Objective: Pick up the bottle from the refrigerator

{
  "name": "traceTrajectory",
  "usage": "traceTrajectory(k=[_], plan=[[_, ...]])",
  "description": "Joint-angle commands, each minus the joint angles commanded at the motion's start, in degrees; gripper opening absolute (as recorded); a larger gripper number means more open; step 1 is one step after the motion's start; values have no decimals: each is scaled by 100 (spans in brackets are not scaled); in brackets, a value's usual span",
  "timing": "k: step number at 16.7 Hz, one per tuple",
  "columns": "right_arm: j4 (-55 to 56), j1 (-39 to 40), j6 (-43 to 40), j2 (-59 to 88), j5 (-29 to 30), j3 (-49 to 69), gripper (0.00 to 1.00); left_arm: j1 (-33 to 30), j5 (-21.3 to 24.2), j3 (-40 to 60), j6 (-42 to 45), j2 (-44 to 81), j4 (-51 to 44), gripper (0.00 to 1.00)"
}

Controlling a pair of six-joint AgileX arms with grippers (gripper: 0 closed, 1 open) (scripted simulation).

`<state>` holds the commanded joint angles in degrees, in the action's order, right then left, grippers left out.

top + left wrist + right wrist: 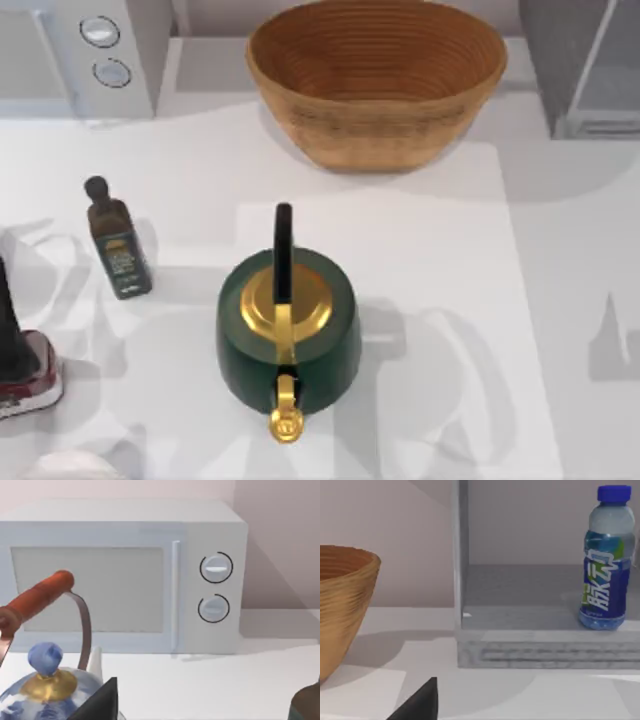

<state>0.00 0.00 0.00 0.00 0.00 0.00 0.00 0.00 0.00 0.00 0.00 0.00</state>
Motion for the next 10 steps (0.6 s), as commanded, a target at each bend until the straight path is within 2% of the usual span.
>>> traceTrajectory(k=[5, 10], plan=[[357, -92, -120, 175, -232, 87, 100, 0, 0, 0, 0, 0, 0, 100], [2127, -462, -451, 1556, -1153, 291, 100, 0, 0, 0, 0, 0, 0, 100]])
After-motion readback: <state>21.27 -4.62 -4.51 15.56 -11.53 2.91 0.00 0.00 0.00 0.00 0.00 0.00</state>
